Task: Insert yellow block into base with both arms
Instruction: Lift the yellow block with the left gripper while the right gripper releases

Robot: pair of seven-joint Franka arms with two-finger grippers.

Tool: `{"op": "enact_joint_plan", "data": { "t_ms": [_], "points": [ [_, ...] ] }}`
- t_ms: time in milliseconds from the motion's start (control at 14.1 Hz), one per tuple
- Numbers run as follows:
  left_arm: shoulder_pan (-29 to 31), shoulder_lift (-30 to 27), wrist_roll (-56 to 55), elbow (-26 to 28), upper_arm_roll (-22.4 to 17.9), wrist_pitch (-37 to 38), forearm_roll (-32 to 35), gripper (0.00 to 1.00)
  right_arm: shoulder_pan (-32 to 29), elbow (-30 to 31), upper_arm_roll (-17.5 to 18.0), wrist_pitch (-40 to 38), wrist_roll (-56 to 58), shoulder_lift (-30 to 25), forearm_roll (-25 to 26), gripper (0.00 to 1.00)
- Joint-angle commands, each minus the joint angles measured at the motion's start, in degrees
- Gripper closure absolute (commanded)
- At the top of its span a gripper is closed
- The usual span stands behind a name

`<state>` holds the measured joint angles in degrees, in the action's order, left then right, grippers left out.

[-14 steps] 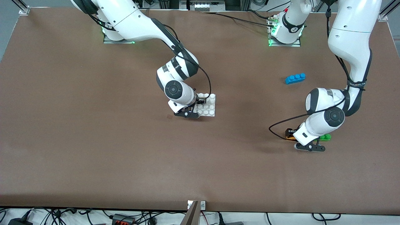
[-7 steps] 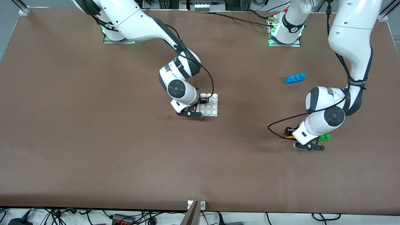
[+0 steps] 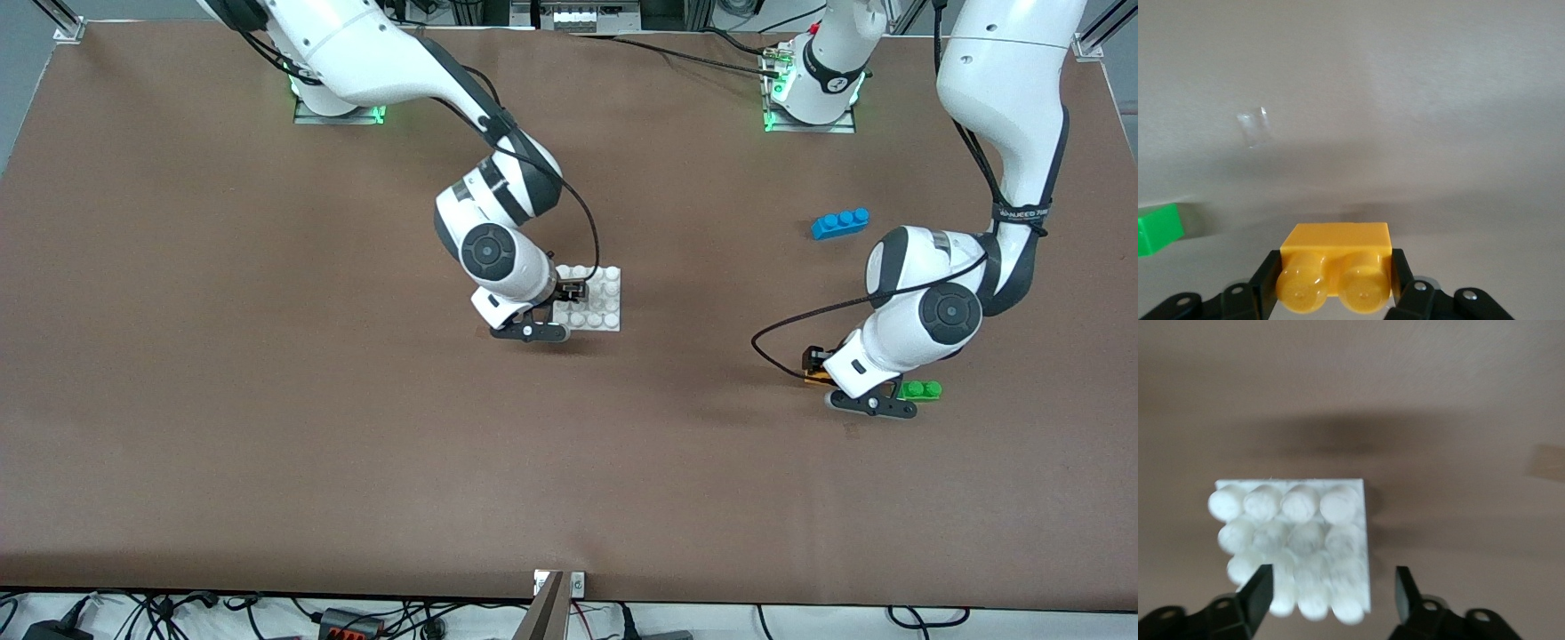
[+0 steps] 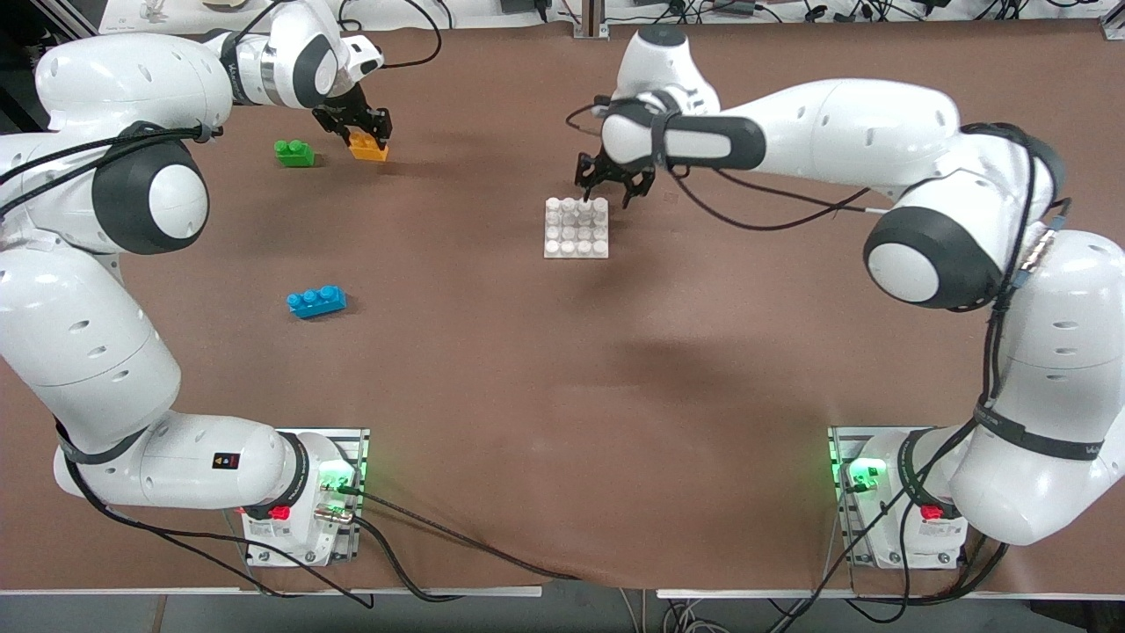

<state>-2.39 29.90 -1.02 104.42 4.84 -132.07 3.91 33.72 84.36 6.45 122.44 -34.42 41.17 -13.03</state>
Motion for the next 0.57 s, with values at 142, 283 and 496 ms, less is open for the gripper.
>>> {"op": "enact_joint_plan", "data": {
  "t_ms": [142,283,496],
  "points": [
    [-0.07,-6.59,0.58,5.27,2.01,2.51,-2.50,0.37,-8.22,1.16,-1.35,-17.82,5.67,-10.74,5.36,0.00],
    [-0.16,-8.18,0.23,5.01,4.73,5.68,-4.87,0.38,-11.73,1.16,-1.62,-25.37,11.70,-15.04,10.64,0.00],
    [-2.79,-8.54,-3.80,4.39,8.41,5.51,-5.41,0.39,-19.10,1.07,-2.23,-34.79,21.83,-21.46,11.36,0.00]
  ]
}}
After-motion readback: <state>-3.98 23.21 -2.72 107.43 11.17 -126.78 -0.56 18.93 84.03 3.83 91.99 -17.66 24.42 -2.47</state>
